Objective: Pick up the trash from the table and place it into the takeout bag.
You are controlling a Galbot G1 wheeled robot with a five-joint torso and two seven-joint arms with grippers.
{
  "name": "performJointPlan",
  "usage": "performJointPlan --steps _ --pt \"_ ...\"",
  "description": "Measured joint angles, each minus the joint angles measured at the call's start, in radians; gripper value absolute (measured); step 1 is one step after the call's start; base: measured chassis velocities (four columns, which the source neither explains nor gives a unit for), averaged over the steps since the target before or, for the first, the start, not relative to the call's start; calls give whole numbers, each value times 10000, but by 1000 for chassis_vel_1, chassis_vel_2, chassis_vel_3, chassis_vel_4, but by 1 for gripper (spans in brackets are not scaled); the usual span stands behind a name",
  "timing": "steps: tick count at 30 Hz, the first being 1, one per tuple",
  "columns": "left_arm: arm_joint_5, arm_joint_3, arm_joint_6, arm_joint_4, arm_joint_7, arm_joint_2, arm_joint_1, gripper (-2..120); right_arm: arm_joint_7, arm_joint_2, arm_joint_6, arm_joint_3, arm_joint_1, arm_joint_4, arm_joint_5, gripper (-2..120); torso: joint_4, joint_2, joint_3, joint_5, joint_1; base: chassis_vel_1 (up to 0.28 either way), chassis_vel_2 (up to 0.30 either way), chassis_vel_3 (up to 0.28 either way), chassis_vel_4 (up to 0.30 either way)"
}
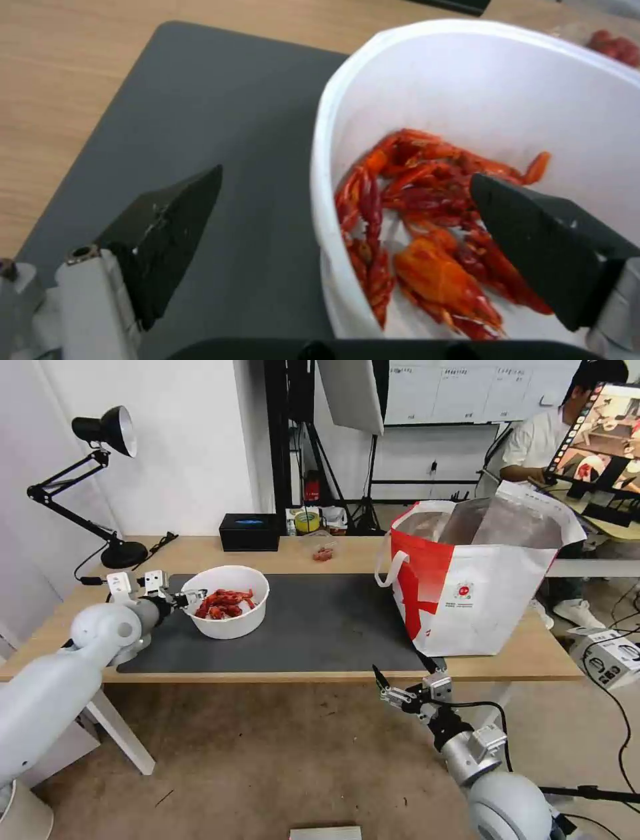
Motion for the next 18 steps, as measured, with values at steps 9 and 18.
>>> performJointPlan --steps 9,18 --pt "-101 500 464 289 -187 -17 -499 99 0 0 0 0 0 0 0 100 1 0 -1 0 -1 0 0 0 0" --pt "-164 843 530 222 -215 12 -800 79 0 0 0 0 0 0 0 100 -1 0 0 0 -1 0 0 0 0"
